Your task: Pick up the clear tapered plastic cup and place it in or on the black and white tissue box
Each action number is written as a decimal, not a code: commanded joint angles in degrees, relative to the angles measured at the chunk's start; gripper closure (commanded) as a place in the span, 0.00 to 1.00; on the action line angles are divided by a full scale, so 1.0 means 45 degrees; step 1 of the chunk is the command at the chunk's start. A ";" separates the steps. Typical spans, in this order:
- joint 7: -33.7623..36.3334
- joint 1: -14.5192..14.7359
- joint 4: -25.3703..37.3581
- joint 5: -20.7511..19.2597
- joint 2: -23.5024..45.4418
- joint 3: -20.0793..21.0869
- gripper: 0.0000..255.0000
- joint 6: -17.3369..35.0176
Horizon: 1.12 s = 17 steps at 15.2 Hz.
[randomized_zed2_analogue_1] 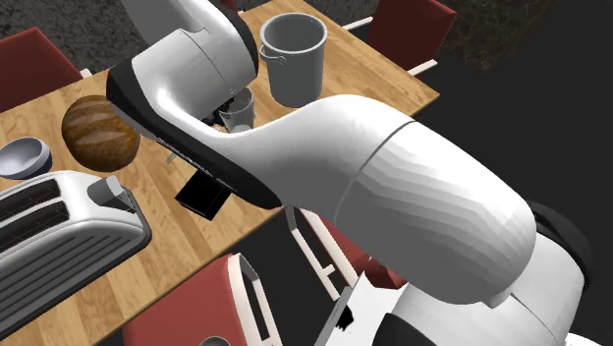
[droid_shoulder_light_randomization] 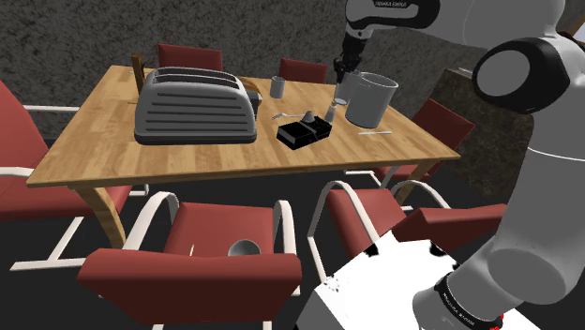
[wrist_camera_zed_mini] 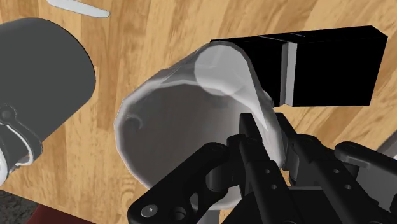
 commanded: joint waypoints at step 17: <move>0.1717 0.1117 0.3988 -0.0041 0.3203 0.0405 1.00 -0.1019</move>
